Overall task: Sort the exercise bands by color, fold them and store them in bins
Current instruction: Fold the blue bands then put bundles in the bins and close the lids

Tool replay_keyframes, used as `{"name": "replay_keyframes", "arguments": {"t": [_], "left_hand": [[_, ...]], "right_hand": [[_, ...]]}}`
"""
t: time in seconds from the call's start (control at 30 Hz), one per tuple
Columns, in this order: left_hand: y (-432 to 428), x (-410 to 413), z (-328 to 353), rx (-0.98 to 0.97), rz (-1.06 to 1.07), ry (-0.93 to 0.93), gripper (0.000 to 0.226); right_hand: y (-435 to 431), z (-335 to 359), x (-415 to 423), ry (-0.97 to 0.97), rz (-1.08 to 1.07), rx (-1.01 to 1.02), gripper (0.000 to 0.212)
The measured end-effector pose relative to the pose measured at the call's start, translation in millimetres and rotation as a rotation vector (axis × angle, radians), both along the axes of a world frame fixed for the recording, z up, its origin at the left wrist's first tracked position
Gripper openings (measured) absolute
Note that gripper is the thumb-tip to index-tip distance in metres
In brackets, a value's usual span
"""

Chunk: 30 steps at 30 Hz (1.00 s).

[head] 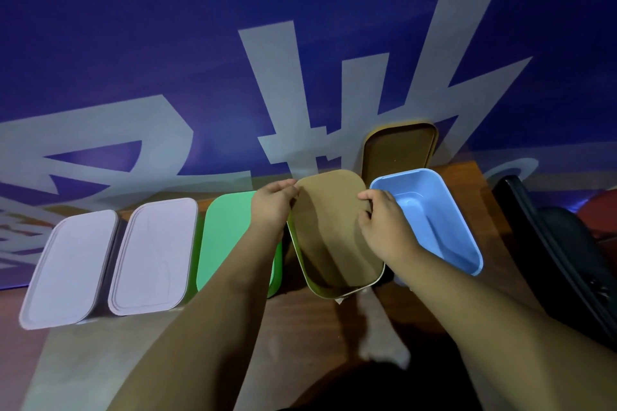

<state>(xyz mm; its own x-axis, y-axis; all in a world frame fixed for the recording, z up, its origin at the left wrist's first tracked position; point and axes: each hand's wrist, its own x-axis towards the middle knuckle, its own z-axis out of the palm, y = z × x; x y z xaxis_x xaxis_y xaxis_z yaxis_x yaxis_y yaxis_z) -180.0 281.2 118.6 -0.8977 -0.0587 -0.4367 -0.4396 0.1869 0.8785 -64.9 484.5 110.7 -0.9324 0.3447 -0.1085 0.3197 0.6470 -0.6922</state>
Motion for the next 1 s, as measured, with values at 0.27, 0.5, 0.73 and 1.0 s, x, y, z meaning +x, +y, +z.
{"name": "replay_keyframes", "arguments": {"t": [0.27, 0.5, 0.73, 1.0], "left_hand": [[-4, 16, 9, -0.144, -0.081, 0.047, 0.032], [0, 34, -22, -0.708, -0.373, 0.198, 0.029], [7, 38, -20, -0.775, -0.392, 0.054, 0.044], [6, 53, -19, -0.642, -0.386, 0.088, 0.059]], "right_hand": [[2, 5, -24, -0.047, 0.061, -0.033, 0.039], [-8, -17, -26, -0.152, 0.186, 0.257, 0.033], [-9, -17, -21, -0.194, 0.255, 0.275, 0.053], [-16, -13, -16, -0.288, 0.26, 0.371, 0.065]]}}
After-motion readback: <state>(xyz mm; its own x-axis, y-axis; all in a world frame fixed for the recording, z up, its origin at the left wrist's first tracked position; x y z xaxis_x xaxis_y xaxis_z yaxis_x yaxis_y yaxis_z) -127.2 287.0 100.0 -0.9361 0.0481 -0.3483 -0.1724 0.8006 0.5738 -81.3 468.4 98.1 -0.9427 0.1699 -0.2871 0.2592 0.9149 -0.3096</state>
